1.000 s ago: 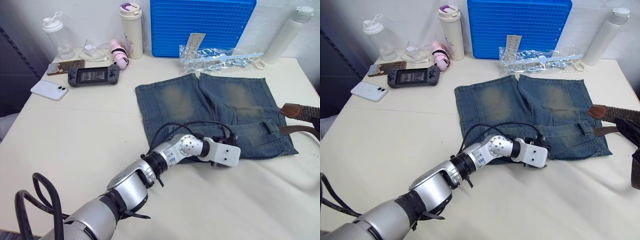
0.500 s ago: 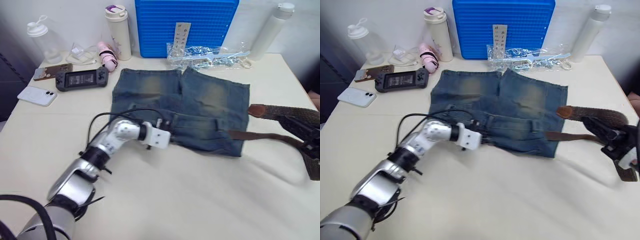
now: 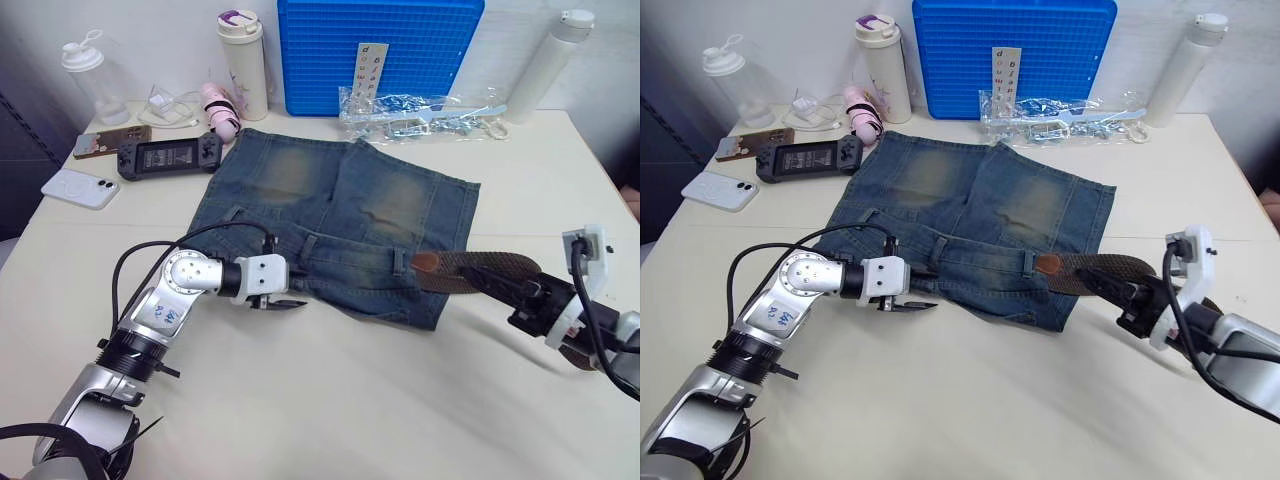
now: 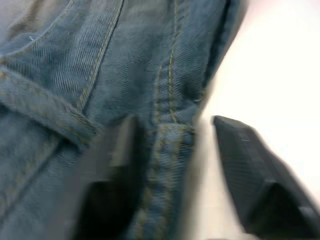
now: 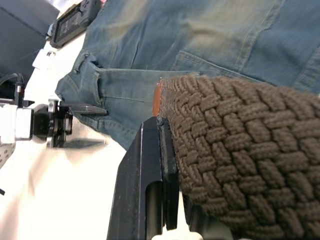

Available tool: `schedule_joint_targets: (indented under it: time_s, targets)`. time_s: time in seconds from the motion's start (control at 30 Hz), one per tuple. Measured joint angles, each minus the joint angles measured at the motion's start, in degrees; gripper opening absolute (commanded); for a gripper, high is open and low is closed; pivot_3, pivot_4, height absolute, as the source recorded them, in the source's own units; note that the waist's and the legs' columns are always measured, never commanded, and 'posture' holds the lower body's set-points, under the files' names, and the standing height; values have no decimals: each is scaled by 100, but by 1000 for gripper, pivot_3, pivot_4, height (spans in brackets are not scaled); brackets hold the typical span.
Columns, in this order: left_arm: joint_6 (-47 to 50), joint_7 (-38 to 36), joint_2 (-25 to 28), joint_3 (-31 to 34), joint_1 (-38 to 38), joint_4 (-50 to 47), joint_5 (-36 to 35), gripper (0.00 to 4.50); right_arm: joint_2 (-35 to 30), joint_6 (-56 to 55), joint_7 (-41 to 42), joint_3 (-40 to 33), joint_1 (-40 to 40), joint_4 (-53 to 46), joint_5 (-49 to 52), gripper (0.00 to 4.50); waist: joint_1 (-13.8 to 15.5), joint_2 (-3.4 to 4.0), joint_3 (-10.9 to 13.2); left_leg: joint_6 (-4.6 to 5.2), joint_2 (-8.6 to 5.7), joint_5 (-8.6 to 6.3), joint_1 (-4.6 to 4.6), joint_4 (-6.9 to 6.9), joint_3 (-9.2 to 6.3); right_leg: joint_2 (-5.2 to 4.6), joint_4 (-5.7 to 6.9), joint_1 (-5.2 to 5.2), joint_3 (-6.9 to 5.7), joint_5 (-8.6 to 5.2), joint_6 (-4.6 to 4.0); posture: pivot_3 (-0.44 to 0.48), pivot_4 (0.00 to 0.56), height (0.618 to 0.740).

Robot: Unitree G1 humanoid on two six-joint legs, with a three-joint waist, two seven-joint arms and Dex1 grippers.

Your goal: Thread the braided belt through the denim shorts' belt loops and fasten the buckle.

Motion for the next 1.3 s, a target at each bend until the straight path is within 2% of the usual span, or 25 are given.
schedule_joint_targets:
  time_s: [0.03, 0.17, 0.33, 0.63, 0.83, 1.03, 1.2, 1.3]
  targets:
    - [117, -84, 57, 48, 13, -78, -99, 4336, 12, -5, -9, 90, -63, 77, -26, 0, -4, -1, 0, 0, 0, 0, 0, 0, 0, 0, 0, -1, 0, 0, 0, 0, 150, 689]
    - [1057, -498, 391, 579, 210, -622, -817, 4336, 143, 146, 81, 657, -553, 780, -392, 0, 1, 4, 1, -1, 0, 1, -2, 0, -1, 1, 3, -3, -2, 0, 0, 0, 150, 689]
    - [1904, -369, 391, 841, 303, -1203, -1190, 4336, 263, 349, 378, 786, -948, 1573, -770, 0, 24, 4, 1, 4, -9, 4, -7, 0, -6, -4, 4, -2, -3, 1, 2, 0, 150, 689]
    - [2457, -15, 316, 947, 516, -1760, -1292, 4336, 329, 957, 759, 837, -1253, 2129, -980, 0, 7, 5, 1, 3, -7, 5, -6, 0, -2, -3, 6, -4, -2, 1, 2, 0, 150, 689]
    - [2421, 109, 166, 957, 486, -1776, -1246, 4336, 862, 1165, 1031, 1175, -1711, 2368, -1300, 0, 6, 5, 1, 2, -8, 5, -6, 0, -1, -3, 8, -5, -2, 1, 2, 0, 150, 689]
    - [1803, 250, -246, 611, -8, -1457, -690, 4336, 1532, 1248, 1369, 1478, -2280, 2912, -2031, 0, 21, 5, 1, 2, -11, 5, -8, 0, -1, -3, 11, -7, -4, 1, 2, 0, 150, 689]
    - [970, 588, -678, 223, -434, -791, 90, 4336, 1999, 1311, 1612, 1665, -2421, 3116, -2570, 0, 9, 5, 0, 2, -11, 6, -7, -1, 1, -3, 17, -10, -5, 1, 2, 0, 150, 689]
    - [225, 1074, -1123, -210, -724, -55, 895, 4336, 2217, 1348, 1771, 1639, -2544, 3182, -2926, 0, -3, 0, -3, 1, -10, 6, -4, 0, 3, -2, 21, -10, -3, 1, 2, 0, 150, 689]
